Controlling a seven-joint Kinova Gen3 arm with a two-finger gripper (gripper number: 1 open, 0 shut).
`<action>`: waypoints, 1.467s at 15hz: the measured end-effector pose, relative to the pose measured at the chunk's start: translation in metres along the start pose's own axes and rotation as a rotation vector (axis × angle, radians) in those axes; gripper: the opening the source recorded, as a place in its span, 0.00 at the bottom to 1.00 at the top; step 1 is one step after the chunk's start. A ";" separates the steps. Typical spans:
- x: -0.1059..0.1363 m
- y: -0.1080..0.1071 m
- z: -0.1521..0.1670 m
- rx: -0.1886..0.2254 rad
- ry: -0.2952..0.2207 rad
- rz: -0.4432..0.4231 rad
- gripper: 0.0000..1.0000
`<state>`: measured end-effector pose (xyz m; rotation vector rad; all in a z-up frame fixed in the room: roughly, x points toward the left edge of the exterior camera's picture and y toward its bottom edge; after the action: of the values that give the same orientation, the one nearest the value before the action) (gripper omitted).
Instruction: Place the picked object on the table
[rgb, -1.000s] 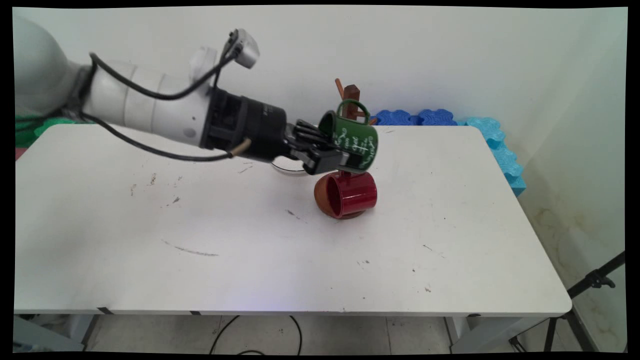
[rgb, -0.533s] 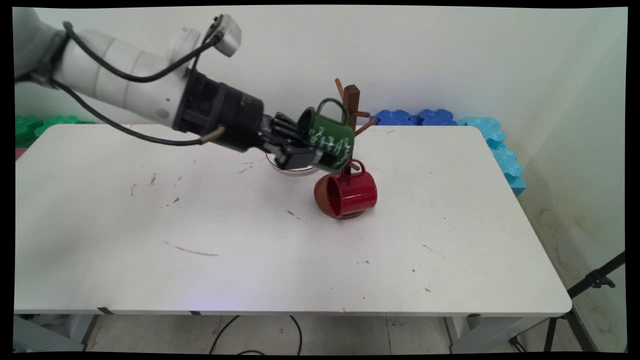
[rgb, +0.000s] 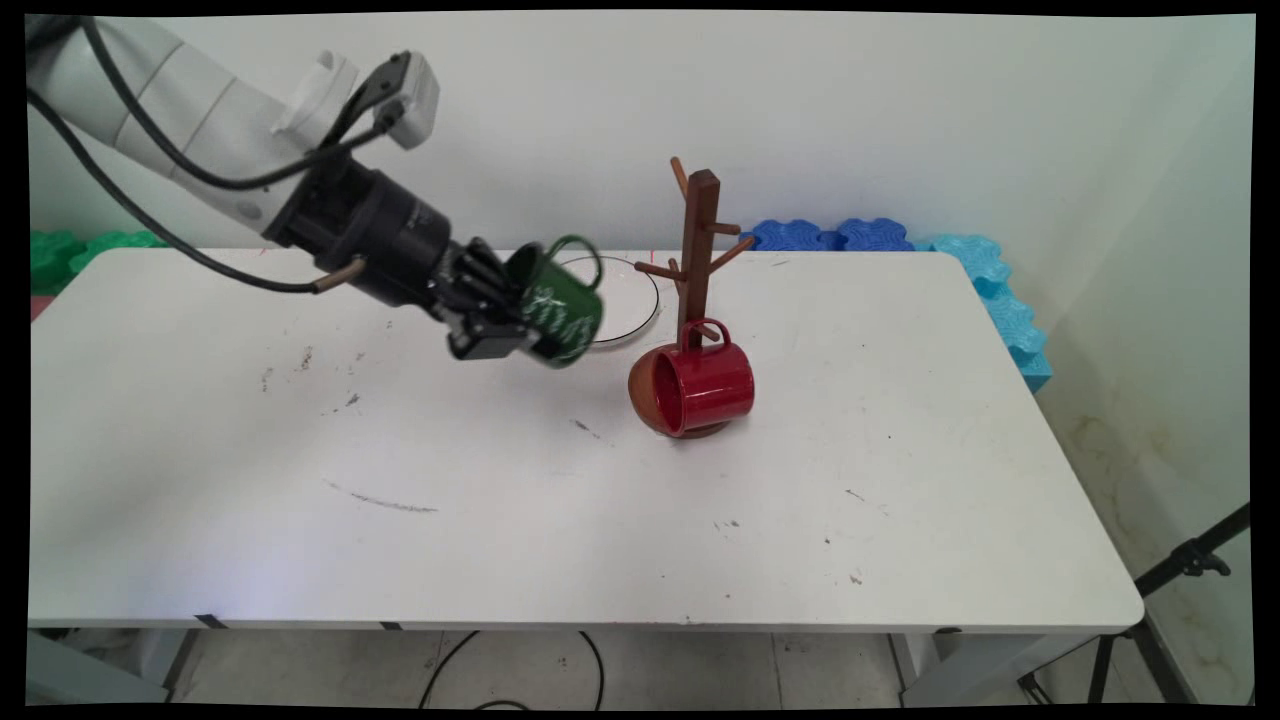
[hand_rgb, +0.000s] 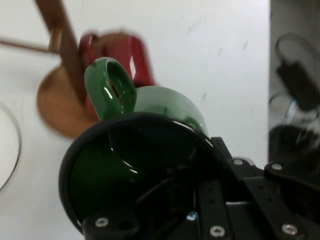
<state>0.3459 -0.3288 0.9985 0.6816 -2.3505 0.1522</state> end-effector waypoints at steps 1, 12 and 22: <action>-0.001 -0.002 -0.001 0.008 -0.023 0.006 0.00; -0.020 -0.030 0.041 0.143 -0.350 0.146 0.00; -0.033 -0.053 0.117 0.185 -0.438 0.218 0.00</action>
<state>0.3257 -0.3932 0.8842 0.5884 -2.8581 0.3506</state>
